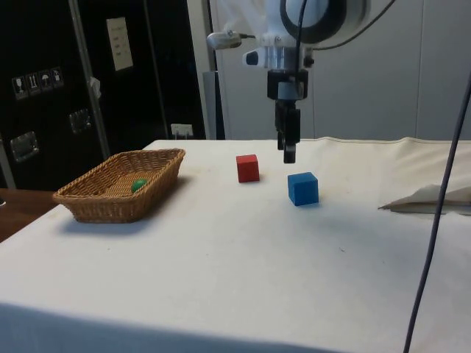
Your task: Place all non-red objects into the basket.
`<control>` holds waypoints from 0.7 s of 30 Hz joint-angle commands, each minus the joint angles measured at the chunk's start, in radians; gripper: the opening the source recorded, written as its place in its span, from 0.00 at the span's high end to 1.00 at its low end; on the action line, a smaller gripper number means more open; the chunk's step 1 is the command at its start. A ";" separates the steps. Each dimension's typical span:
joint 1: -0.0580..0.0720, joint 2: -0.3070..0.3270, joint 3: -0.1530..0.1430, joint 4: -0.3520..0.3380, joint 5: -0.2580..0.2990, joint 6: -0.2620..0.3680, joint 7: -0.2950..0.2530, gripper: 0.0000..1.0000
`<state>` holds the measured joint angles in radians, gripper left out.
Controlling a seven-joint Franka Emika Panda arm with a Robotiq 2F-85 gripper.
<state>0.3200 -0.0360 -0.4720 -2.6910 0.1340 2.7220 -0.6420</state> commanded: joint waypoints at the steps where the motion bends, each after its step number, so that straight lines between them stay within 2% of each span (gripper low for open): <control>1: -0.001 0.007 0.001 -0.009 -0.006 0.025 0.007 0.00; 8: 0.000 0.014 0.001 -0.023 -0.002 0.044 0.002 0.00; 9: 0.000 0.009 0.001 -0.019 0.000 0.025 0.000 0.00; 10: 0.001 0.016 0.002 -0.024 0.000 0.046 0.001 0.00; 18: 0.003 0.056 0.009 -0.029 0.015 0.071 -0.004 0.00; 19: 0.000 0.058 0.005 -0.023 0.001 0.054 0.000 0.00; 21: 0.003 0.067 0.011 -0.029 0.015 0.079 -0.003 0.00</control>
<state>0.3200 0.0340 -0.4650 -2.7140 0.1350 2.7880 -0.6410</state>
